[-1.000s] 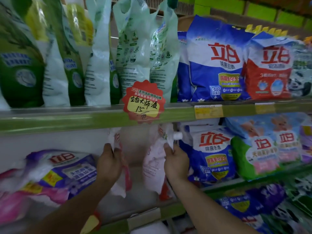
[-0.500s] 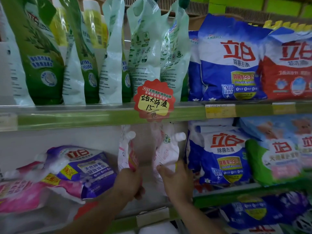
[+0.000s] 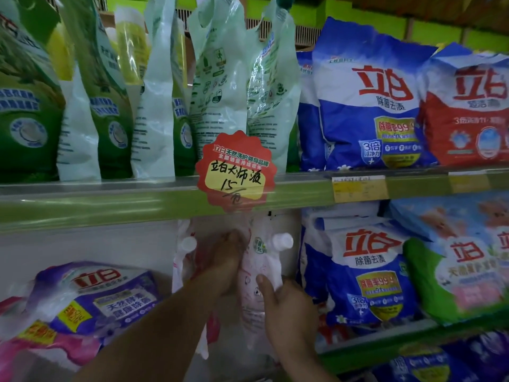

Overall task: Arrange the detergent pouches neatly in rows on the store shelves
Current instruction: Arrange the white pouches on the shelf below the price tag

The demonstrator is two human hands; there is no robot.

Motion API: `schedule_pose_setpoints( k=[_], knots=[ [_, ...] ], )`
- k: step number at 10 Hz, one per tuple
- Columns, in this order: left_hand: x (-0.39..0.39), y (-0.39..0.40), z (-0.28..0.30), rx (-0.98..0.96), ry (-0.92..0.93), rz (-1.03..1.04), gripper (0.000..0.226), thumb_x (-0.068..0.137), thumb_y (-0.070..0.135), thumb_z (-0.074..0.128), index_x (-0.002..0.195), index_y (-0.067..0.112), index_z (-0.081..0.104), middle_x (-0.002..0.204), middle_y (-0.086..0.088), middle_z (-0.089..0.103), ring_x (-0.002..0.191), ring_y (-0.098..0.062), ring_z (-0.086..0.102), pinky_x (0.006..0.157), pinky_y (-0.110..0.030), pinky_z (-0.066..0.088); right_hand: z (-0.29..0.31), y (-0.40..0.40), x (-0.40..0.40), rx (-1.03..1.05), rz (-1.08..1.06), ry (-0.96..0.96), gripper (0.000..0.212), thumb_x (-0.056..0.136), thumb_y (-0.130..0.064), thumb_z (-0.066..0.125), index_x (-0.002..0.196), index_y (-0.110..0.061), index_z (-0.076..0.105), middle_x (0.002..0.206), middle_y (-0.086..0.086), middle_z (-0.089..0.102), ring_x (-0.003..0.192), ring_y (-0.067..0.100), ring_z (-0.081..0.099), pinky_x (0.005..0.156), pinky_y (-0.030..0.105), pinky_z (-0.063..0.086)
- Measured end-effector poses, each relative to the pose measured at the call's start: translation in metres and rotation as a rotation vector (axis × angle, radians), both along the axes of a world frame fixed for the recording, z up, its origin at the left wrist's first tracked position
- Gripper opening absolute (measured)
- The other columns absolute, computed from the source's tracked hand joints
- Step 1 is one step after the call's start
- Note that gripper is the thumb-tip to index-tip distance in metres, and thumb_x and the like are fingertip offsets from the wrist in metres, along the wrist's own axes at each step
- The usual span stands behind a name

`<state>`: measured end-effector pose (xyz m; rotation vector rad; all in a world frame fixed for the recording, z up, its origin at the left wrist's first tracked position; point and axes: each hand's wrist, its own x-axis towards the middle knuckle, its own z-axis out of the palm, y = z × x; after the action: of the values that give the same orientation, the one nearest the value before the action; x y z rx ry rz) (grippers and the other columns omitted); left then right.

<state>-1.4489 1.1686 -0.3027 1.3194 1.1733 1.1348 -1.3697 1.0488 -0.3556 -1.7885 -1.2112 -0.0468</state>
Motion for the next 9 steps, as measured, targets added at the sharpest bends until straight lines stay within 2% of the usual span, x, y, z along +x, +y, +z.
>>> schedule_pose_setpoints(
  k=[1, 2, 3, 4, 5, 6, 7, 8, 9],
  knots=[
    [0.008, 0.006, 0.001, -0.028, -0.073, -0.029, 0.044, 0.096, 0.04, 0.041, 0.072, 0.012, 0.065, 0.077, -0.009, 0.068, 0.075, -0.026, 0.063, 0.075, -0.034, 0.049, 0.002, -0.001, 0.007, -0.013, 0.003, -0.108, 0.094, 0.059, -0.086, -0.009, 0.078, -0.027, 0.061, 0.08, -0.004, 0.071, 0.074, 0.009, 0.065, 0.066, 0.026, 0.054],
    [0.009, 0.015, -0.004, -0.058, -0.164, -0.104, 0.038, 0.087, 0.049, 0.052, 0.079, 0.013, 0.063, 0.083, -0.011, 0.067, 0.074, -0.023, 0.059, 0.073, -0.036, 0.048, 0.0, -0.006, 0.012, 0.02, 0.046, -0.124, 0.079, 0.061, -0.085, 0.012, 0.083, -0.028, 0.062, 0.095, -0.005, 0.071, 0.084, 0.008, 0.066, 0.072, 0.026, 0.056],
    [0.009, 0.02, -0.004, -0.068, -0.215, -0.104, 0.024, 0.095, 0.04, 0.051, 0.091, 0.018, 0.06, 0.084, -0.003, 0.062, 0.072, -0.019, 0.058, 0.072, -0.032, 0.05, -0.008, -0.013, 0.015, 0.111, 0.014, -0.223, 0.068, 0.07, -0.08, 0.034, 0.095, -0.026, 0.068, 0.106, -0.008, 0.063, 0.094, 0.012, 0.064, 0.074, 0.028, 0.055],
    [0.018, 0.02, 0.002, -0.024, -0.222, -0.132, 0.019, 0.098, 0.034, 0.046, 0.092, 0.02, 0.059, 0.092, -0.004, 0.062, 0.084, -0.023, 0.06, 0.087, -0.043, 0.051, -0.007, -0.013, 0.014, 0.106, -0.043, -0.356, 0.032, 0.076, -0.054, 0.062, 0.077, -0.023, 0.073, 0.084, -0.008, 0.068, 0.072, 0.009, 0.067, 0.061, 0.022, 0.056],
    [0.032, 0.022, 0.001, -0.025, -0.254, -0.184, 0.023, 0.099, 0.033, 0.042, 0.089, 0.021, 0.058, 0.092, -0.004, 0.061, 0.083, -0.024, 0.059, 0.095, -0.047, 0.047, -0.003, -0.013, 0.013, 0.086, -0.038, -0.375, 0.015, 0.063, -0.038, 0.081, 0.062, -0.026, 0.07, 0.066, -0.01, 0.065, 0.052, 0.006, 0.061, 0.047, 0.015, 0.052],
    [0.031, 0.032, -0.011, -0.056, -0.298, -0.183, 0.022, 0.099, 0.029, 0.04, 0.087, 0.02, 0.057, 0.077, -0.001, 0.068, 0.078, -0.021, 0.058, 0.082, -0.038, 0.049, -0.01, -0.012, 0.015, 0.101, -0.08, -0.432, 0.025, 0.08, -0.048, 0.063, 0.066, -0.029, 0.071, 0.067, -0.011, 0.064, 0.056, 0.005, 0.062, 0.051, 0.016, 0.053],
    [0.03, 0.035, -0.01, -0.07, -0.292, -0.156, 0.03, 0.1, 0.025, 0.038, 0.082, 0.021, 0.061, 0.052, 0.009, 0.068, 0.073, -0.021, 0.057, 0.072, -0.03, 0.05, -0.009, -0.011, 0.011, 0.182, -0.08, -0.399, 0.052, 0.091, -0.051, 0.034, 0.068, -0.025, 0.072, 0.07, -0.008, 0.067, 0.059, 0.005, 0.063, 0.056, 0.017, 0.051],
    [0.029, 0.024, 0.002, -0.041, -0.307, -0.172, 0.046, 0.103, 0.009, 0.032, 0.069, 0.009, 0.064, 0.046, 0.002, 0.063, 0.054, -0.019, 0.061, 0.047, -0.018, 0.049, -0.009, -0.011, 0.014, 0.233, 0.005, -0.288, 0.024, 0.085, -0.033, 0.062, 0.07, -0.016, 0.072, 0.073, -0.003, 0.068, 0.062, 0.009, 0.065, 0.055, 0.021, 0.055],
    [0.028, 0.012, 0.001, -0.051, -0.262, -0.214, 0.027, 0.098, 0.028, 0.043, 0.11, 0.011, 0.061, 0.092, -0.006, 0.069, 0.081, -0.023, 0.066, 0.081, -0.038, 0.057, -0.008, -0.012, 0.019, 0.248, 0.064, -0.191, 0.029, 0.088, -0.032, 0.06, 0.072, -0.011, 0.071, 0.073, -0.003, 0.066, 0.063, 0.008, 0.063, 0.054, 0.022, 0.054]
  ],
)
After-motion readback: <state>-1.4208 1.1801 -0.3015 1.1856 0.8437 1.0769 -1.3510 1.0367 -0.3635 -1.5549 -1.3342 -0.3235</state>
